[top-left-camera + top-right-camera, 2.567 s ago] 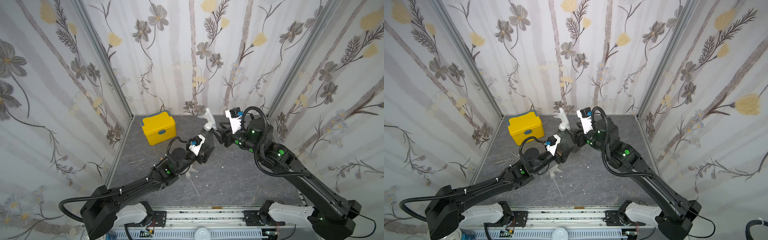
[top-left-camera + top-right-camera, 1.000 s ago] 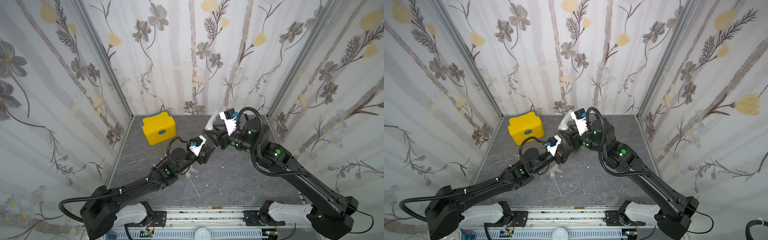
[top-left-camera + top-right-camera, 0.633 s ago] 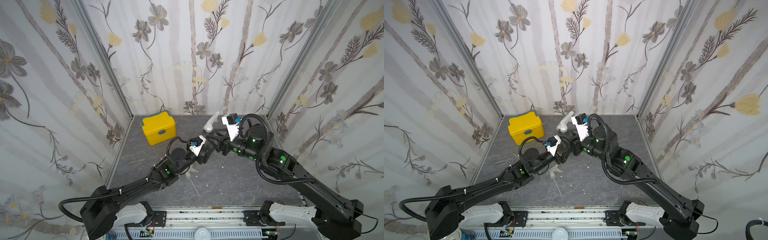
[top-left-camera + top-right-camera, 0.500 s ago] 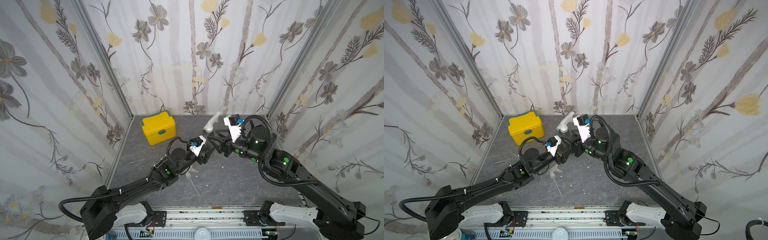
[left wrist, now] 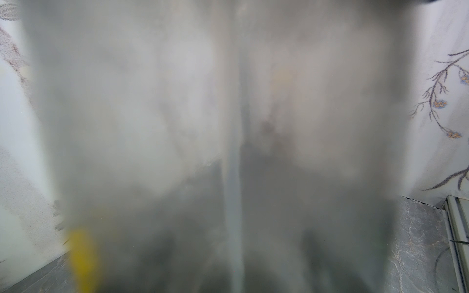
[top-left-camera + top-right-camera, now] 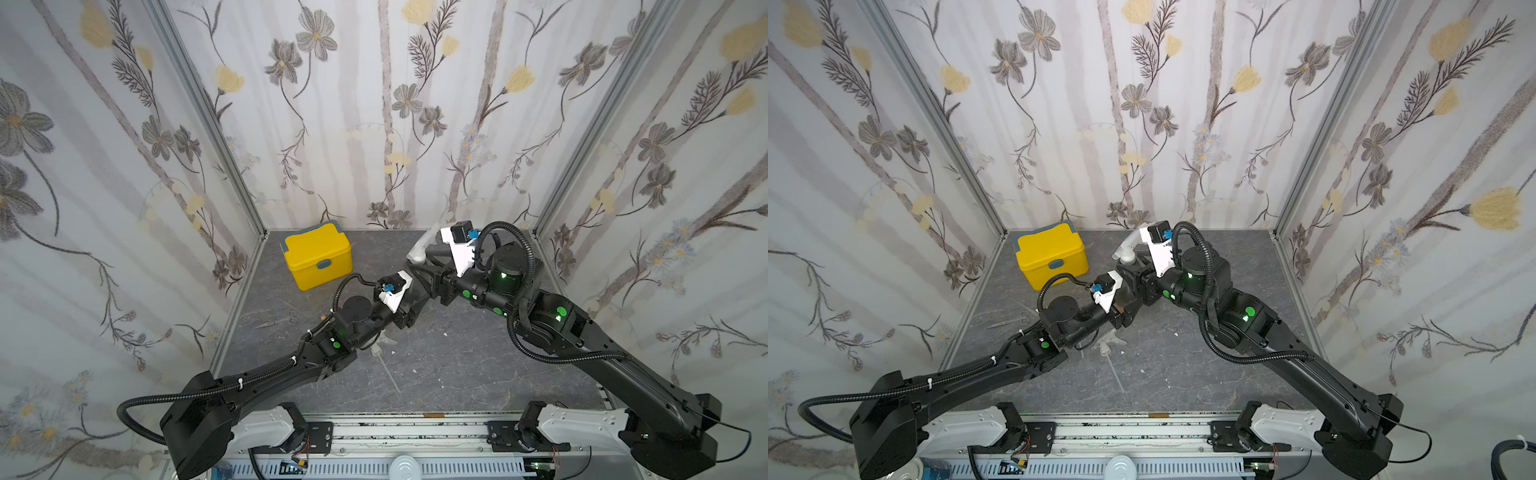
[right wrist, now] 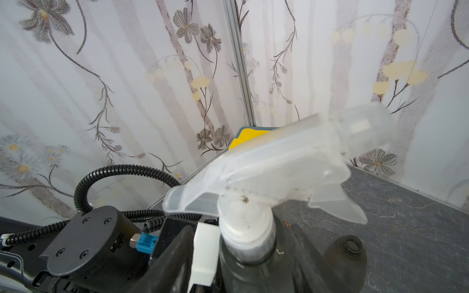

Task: Attach spray nozzles to spray bottles
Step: Screw the spray nozzle on the spray bottle.

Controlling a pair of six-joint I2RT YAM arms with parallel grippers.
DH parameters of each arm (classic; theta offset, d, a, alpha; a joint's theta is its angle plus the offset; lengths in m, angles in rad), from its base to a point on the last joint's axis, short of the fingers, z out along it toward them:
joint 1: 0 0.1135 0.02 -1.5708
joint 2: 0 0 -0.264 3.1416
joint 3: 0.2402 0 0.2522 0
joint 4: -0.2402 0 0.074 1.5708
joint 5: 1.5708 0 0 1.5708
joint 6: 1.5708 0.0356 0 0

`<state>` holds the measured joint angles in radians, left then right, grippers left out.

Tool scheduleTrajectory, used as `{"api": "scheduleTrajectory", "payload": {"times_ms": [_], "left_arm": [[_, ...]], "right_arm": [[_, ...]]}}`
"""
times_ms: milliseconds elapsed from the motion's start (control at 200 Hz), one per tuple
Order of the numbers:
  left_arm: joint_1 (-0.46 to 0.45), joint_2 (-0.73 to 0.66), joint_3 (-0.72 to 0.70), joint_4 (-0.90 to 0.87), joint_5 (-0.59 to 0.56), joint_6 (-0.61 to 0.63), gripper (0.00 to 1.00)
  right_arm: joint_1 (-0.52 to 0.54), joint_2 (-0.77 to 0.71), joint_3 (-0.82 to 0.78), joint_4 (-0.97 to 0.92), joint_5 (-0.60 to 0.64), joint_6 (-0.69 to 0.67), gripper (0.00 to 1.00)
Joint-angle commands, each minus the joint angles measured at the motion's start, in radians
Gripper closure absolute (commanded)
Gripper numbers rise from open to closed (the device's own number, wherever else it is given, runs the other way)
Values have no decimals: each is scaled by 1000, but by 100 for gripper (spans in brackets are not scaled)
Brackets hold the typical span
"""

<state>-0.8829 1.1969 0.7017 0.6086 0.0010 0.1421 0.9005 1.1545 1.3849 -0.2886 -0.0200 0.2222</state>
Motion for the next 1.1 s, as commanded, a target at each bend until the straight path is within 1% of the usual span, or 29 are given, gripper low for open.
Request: {"api": "scheduleTrajectory", "payload": {"times_ms": [0,395,540,674,759,899,989,1094], "left_arm": [[0,0,1,33,-4,2,23],[0,8,3,31,-16,5,23],[0,10,4,30,-16,7,23],[0,8,4,31,-20,10,23],[0,7,4,30,-19,11,23],[-1,7,3,30,-18,10,23],[0,9,3,30,-19,11,23],[-1,9,4,30,-25,15,23]], "right_arm": [[6,-2,8,41,-16,-9,43],[35,-34,-17,22,-5,5,45],[40,-35,-25,35,-21,13,45],[46,-22,-37,56,-60,41,46],[63,-23,-44,53,-72,55,46],[98,-47,-64,42,-42,76,47],[125,-60,-70,40,-49,89,47],[167,-71,-62,4,-30,93,48]]}}
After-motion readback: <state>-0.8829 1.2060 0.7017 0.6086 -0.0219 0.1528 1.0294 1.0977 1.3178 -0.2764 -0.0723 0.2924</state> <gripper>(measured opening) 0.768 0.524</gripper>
